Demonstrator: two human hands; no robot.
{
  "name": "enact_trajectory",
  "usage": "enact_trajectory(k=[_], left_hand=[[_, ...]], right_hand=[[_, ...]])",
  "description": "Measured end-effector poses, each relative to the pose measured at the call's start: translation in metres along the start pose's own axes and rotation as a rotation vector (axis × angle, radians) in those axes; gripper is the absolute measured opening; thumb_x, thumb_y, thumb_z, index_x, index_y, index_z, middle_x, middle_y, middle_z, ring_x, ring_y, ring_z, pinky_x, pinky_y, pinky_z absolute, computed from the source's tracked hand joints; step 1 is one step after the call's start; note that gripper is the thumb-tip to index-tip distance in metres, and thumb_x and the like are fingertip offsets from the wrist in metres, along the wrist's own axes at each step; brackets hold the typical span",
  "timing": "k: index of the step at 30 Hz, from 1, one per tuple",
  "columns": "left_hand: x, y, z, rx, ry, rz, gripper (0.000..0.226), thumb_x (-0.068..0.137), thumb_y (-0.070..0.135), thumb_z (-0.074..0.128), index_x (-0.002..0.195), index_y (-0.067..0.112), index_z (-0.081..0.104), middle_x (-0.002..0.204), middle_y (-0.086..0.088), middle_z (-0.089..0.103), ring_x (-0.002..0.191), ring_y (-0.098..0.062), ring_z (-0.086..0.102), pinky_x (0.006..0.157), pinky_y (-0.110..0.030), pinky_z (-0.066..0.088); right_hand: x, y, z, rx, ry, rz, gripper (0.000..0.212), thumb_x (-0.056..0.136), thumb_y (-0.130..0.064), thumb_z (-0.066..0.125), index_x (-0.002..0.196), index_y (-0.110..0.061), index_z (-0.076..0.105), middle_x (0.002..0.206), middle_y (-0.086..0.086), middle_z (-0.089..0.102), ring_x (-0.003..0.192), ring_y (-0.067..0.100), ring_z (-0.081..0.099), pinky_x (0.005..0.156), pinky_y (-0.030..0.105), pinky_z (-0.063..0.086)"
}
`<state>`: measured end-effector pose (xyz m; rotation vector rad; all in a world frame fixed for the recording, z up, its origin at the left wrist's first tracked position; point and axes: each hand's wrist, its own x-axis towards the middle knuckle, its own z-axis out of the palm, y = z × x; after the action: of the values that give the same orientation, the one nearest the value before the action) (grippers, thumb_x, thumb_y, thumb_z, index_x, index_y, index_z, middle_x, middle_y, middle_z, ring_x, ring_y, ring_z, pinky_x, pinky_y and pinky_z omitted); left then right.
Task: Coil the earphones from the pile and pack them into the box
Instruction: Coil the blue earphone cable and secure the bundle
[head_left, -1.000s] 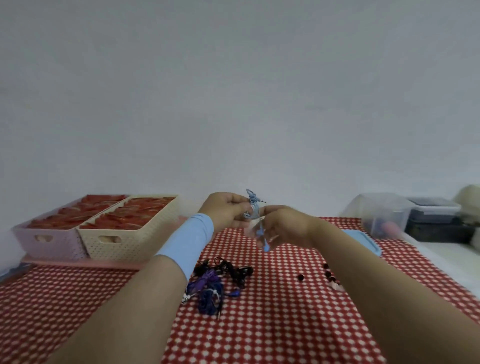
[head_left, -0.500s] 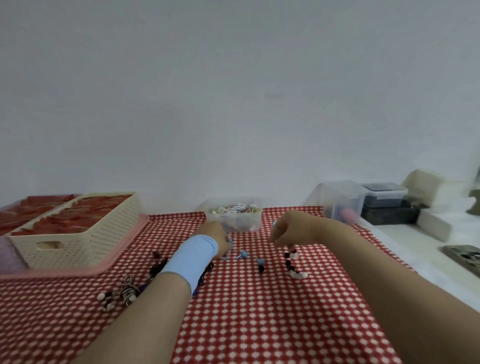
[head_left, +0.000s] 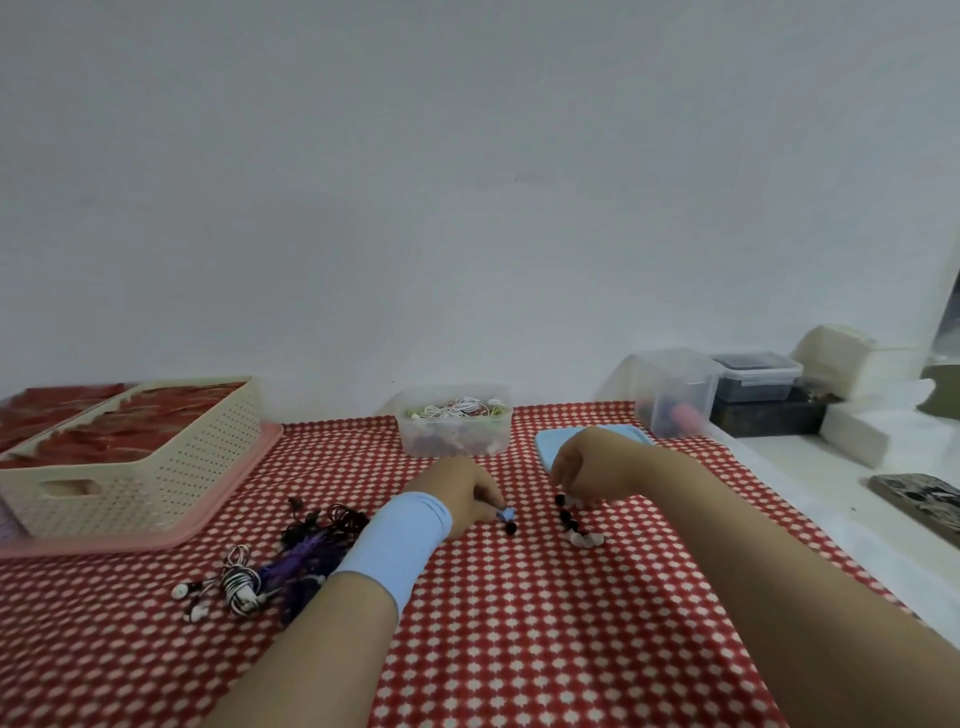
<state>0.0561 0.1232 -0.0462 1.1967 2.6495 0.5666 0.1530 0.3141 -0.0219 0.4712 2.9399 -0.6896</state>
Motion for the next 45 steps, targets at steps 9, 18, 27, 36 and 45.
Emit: enact_trajectory(k=[9, 18, 27, 36, 45], left_hand=[[0.001, -0.007, 0.010, -0.124, 0.044, -0.034, 0.034, 0.098, 0.017, 0.052, 0.123, 0.035, 0.066, 0.107, 0.011, 0.072, 0.102, -0.006, 0.064, 0.085, -0.020, 0.046], [0.001, -0.005, 0.018, -0.044, 0.136, -0.029, 0.017, 0.093, 0.041, 0.061, 0.102, 0.034, 0.074, 0.110, 0.015, 0.069, 0.098, -0.007, 0.061, 0.092, -0.033, 0.051], [-0.014, -0.010, 0.019, -0.695, 0.300, -0.038, 0.022, 0.100, 0.011, 0.048, 0.104, 0.017, 0.069, 0.080, 0.002, 0.071, 0.056, 0.001, 0.060, 0.058, -0.015, 0.046], [-0.024, -0.012, 0.014, -1.100, 0.256, -0.036, 0.017, 0.102, 0.017, 0.049, 0.108, 0.011, 0.064, 0.080, 0.001, 0.074, 0.050, -0.011, 0.055, 0.043, -0.019, 0.037], [-0.025, -0.013, 0.014, -1.379, 0.151, -0.107, 0.017, 0.099, 0.015, 0.056, 0.111, 0.009, 0.067, 0.087, -0.004, 0.065, 0.059, -0.011, 0.058, 0.043, -0.017, 0.040]], right_hand=[[0.001, 0.002, -0.001, 0.087, 0.025, -0.068, 0.030, 0.091, -0.002, 0.064, 0.106, -0.024, 0.079, 0.101, -0.010, 0.074, 0.091, 0.007, 0.068, 0.078, 0.019, 0.055], [-0.008, 0.000, -0.009, 0.030, -0.031, -0.036, 0.015, 0.085, -0.020, 0.076, 0.091, -0.032, 0.082, 0.091, -0.017, 0.076, 0.089, 0.010, 0.070, 0.070, 0.017, 0.053], [0.002, -0.020, 0.009, -0.188, -0.043, 0.072, 0.021, 0.077, -0.033, 0.082, 0.092, -0.018, 0.081, 0.086, -0.004, 0.077, 0.080, 0.014, 0.073, 0.080, 0.033, 0.062], [-0.012, -0.048, 0.028, 0.632, 0.211, -0.127, 0.008, 0.088, -0.013, 0.073, 0.090, -0.013, 0.080, 0.066, -0.002, 0.070, 0.049, 0.010, 0.056, 0.045, 0.023, 0.038], [-0.014, -0.045, 0.054, 1.073, 0.145, -0.133, 0.010, 0.093, -0.011, 0.069, 0.097, -0.012, 0.078, 0.086, 0.007, 0.071, 0.057, 0.012, 0.055, 0.043, 0.020, 0.034]])
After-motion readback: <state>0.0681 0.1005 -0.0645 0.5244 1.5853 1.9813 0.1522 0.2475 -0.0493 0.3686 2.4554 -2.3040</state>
